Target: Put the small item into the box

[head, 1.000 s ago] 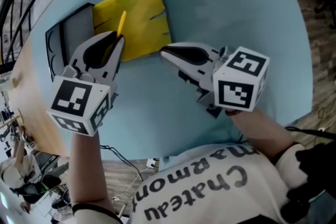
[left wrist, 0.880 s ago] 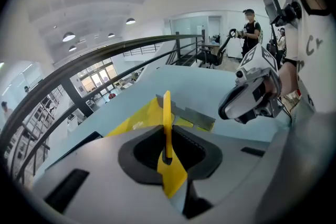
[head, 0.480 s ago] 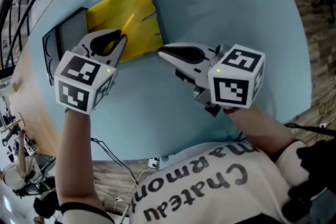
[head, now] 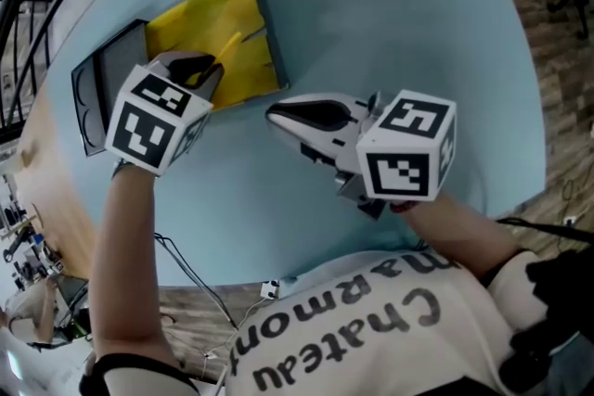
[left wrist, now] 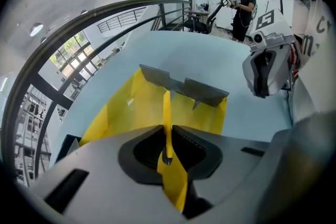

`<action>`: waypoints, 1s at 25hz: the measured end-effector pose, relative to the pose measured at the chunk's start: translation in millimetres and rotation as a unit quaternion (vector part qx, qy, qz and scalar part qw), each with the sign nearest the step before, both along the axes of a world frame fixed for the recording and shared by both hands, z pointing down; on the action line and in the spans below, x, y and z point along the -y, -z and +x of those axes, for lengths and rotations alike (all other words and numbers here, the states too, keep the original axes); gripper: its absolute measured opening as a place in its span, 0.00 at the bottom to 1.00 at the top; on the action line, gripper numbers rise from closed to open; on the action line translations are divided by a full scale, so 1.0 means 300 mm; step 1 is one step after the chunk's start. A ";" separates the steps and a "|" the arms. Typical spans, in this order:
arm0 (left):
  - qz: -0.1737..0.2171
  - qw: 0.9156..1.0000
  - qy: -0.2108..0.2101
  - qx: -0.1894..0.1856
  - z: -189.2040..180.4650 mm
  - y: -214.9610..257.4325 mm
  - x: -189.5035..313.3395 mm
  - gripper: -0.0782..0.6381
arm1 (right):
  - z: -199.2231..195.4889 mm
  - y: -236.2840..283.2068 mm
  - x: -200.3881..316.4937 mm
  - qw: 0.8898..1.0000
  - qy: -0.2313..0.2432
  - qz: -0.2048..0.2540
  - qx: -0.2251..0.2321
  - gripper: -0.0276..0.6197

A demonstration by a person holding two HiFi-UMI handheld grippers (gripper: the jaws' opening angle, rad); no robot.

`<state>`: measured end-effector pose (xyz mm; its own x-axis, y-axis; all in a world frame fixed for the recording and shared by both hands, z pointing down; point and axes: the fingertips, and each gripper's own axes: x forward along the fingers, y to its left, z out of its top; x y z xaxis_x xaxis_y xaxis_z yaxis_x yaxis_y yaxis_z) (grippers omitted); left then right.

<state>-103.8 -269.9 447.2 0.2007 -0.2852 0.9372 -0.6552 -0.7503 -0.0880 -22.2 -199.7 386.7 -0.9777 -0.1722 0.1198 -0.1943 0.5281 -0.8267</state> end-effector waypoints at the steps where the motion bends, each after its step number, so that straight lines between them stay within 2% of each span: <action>1: -0.003 1.000 -0.002 0.004 0.002 -0.008 0.002 0.18 | 0.002 -0.002 0.001 1.000 0.001 0.000 -0.001 0.11; 8: -0.008 0.998 -0.029 0.062 0.009 -0.052 0.022 0.18 | 0.057 -0.017 0.009 1.000 0.005 -0.005 -0.003 0.11; 14: -0.023 0.997 -0.034 0.068 -0.058 -0.113 -0.008 0.18 | -0.005 -0.055 -0.021 1.000 0.010 -0.006 -0.005 0.11; 21: -0.026 0.994 -0.061 0.084 -0.065 -0.122 -0.009 0.18 | -0.004 -0.033 -0.002 1.000 0.009 -0.010 -0.008 0.11; 25: -0.041 0.995 -0.049 0.083 -0.061 -0.110 -0.027 0.18 | -0.005 -0.026 -0.008 1.000 0.011 -0.007 -0.009 0.11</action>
<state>-122.1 -261.9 480.2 0.0650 -0.1928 0.9791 -0.5600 -0.8192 -0.1241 -23.8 -197.4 394.4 -0.9790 -0.1493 0.1391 -0.1974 0.5204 -0.8308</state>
